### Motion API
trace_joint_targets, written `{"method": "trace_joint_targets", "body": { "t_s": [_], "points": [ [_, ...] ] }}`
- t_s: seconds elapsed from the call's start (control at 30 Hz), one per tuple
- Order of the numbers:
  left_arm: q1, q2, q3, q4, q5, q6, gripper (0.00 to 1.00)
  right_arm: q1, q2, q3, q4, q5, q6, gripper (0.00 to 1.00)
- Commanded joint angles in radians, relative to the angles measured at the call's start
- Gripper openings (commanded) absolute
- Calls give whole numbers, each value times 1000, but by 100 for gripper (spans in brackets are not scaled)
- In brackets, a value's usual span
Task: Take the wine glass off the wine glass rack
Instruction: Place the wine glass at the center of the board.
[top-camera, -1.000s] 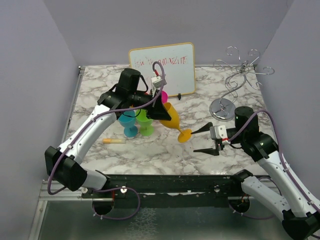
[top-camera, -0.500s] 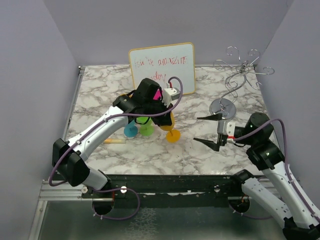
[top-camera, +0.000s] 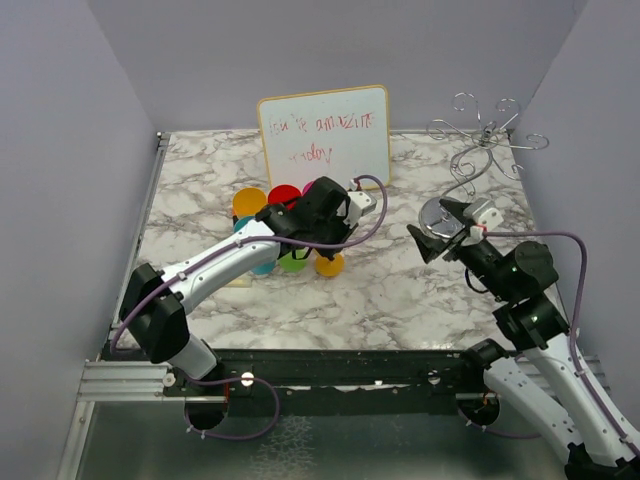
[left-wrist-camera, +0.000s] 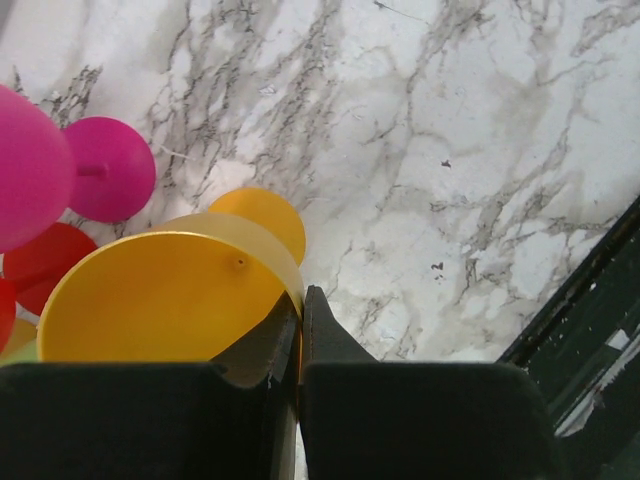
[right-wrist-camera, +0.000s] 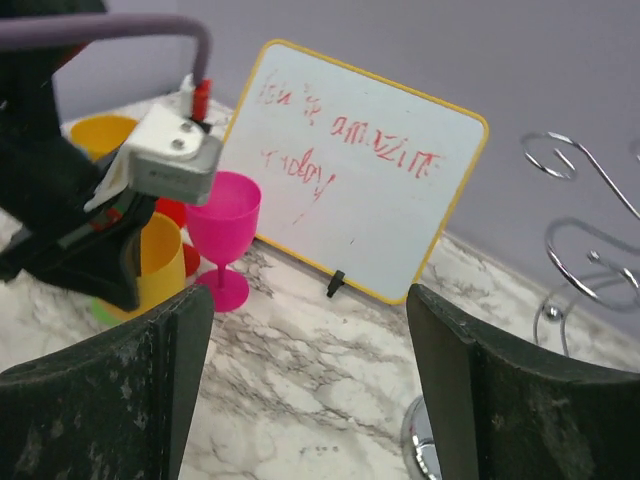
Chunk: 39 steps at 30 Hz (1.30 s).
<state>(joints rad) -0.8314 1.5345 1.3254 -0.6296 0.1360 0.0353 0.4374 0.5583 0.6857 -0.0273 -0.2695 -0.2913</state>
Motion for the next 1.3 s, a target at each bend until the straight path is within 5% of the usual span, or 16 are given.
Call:
{"method": "trace_joint_targets", "body": {
  "t_s": [0.0, 0.13, 0.27, 0.37, 0.57, 0.67, 0.93, 1.27],
  "points": [
    [-10, 28, 24, 51, -84, -29, 0, -1, 5, 11, 59, 317, 371, 83],
    [-9, 68, 35, 53, -62, -32, 0, -1, 24, 5, 80, 394, 603, 84],
    [-9, 85, 39, 51, -70, -32, 1, -1, 38, -21, 126, 312, 708, 84],
    [-10, 83, 45, 51, -108, -65, 12, -2, 44, -25, 122, 325, 787, 84],
    [-9, 92, 65, 36, -105, -57, 23, -2, 37, -36, 125, 343, 773, 85],
    [-9, 97, 74, 12, -60, -40, 19, -1, 27, -28, 112, 362, 765, 85],
    [-10, 102, 126, -37, -56, -40, 27, -2, 26, -29, 87, 387, 769, 85],
    [-9, -3, 155, -46, -38, -54, 73, -2, 67, 8, 67, 284, 767, 85]
  ]
}}
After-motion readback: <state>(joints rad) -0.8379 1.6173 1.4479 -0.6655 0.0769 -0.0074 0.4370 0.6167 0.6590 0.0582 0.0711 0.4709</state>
